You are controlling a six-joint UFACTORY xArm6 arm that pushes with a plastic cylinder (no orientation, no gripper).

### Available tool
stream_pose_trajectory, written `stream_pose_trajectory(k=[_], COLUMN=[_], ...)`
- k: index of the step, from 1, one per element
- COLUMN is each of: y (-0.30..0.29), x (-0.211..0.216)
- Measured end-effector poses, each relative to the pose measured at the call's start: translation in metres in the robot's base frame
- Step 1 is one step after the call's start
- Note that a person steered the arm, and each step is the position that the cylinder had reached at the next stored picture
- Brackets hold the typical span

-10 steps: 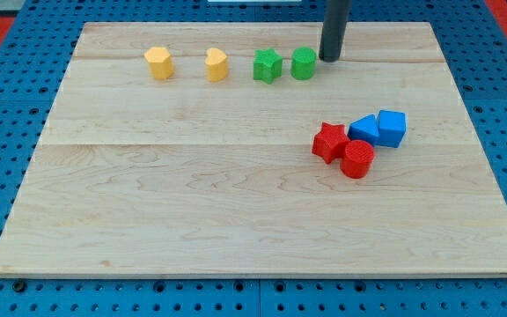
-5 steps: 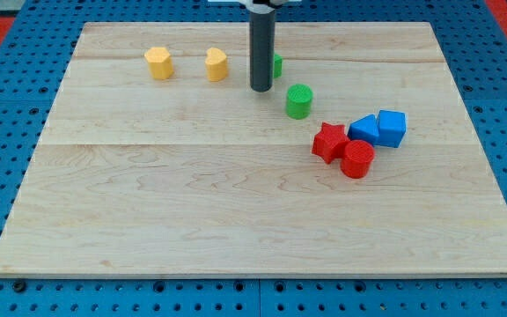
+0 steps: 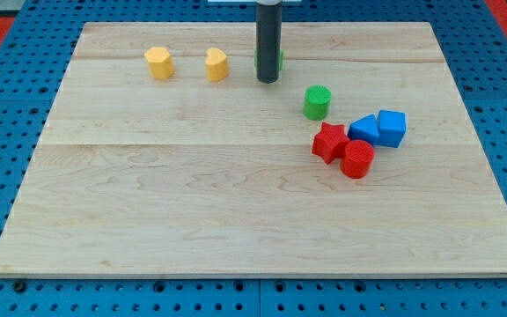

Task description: Place the green circle towards the top left side of the blue triangle

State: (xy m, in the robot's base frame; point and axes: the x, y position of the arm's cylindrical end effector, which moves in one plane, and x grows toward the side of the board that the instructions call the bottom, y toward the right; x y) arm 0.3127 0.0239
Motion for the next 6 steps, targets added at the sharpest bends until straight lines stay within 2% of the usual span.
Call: stream_pose_trajectory(k=[1,2,3,5,6], y=[0.014,0.032,0.061,0.093,0.041], x=[0.01,0.048,0.062,-0.004,-0.041])
